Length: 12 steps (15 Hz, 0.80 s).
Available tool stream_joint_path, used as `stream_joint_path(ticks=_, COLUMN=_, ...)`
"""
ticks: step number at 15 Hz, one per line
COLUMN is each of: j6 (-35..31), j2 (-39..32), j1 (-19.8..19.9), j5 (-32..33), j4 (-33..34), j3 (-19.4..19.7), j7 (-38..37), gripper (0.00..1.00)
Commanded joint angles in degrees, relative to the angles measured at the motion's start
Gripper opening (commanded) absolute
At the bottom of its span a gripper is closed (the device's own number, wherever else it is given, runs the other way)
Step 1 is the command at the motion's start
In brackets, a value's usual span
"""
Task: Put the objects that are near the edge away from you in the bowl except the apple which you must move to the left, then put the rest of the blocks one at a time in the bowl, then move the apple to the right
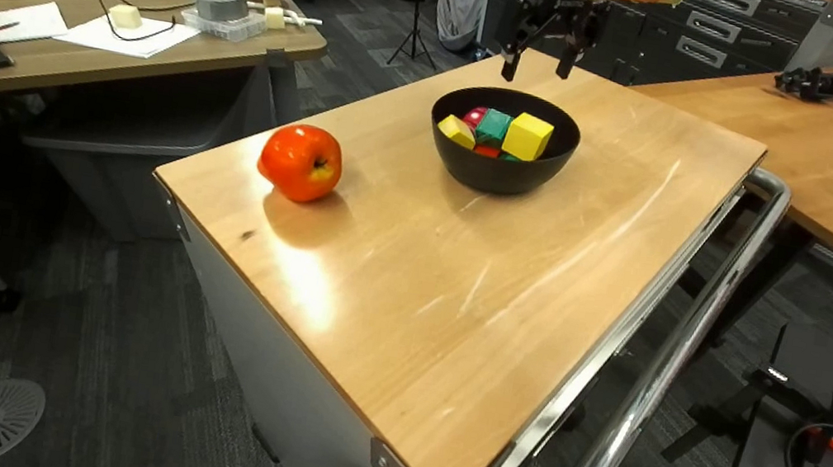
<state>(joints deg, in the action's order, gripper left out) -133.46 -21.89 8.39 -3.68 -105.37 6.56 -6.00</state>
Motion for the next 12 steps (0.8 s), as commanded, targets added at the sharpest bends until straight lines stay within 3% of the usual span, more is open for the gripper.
stream_joint_path(ticks=1, j6=2.0, j2=-3.1, j1=0.0, j5=0.4, j4=3.5, j3=0.6, j7=-0.4, gripper=1.00)
stream_joint_path(ticks=11, j6=6.1, j2=-8.1, j1=0.2, j5=-0.3, j4=7.7, j3=0.3, j7=-0.6, gripper=1.00)
stream_joint_path(ticks=12, j6=6.7, j2=-8.5, j1=0.1, j5=-0.3, j4=8.2, j3=0.3, j7=-0.6, gripper=0.75)
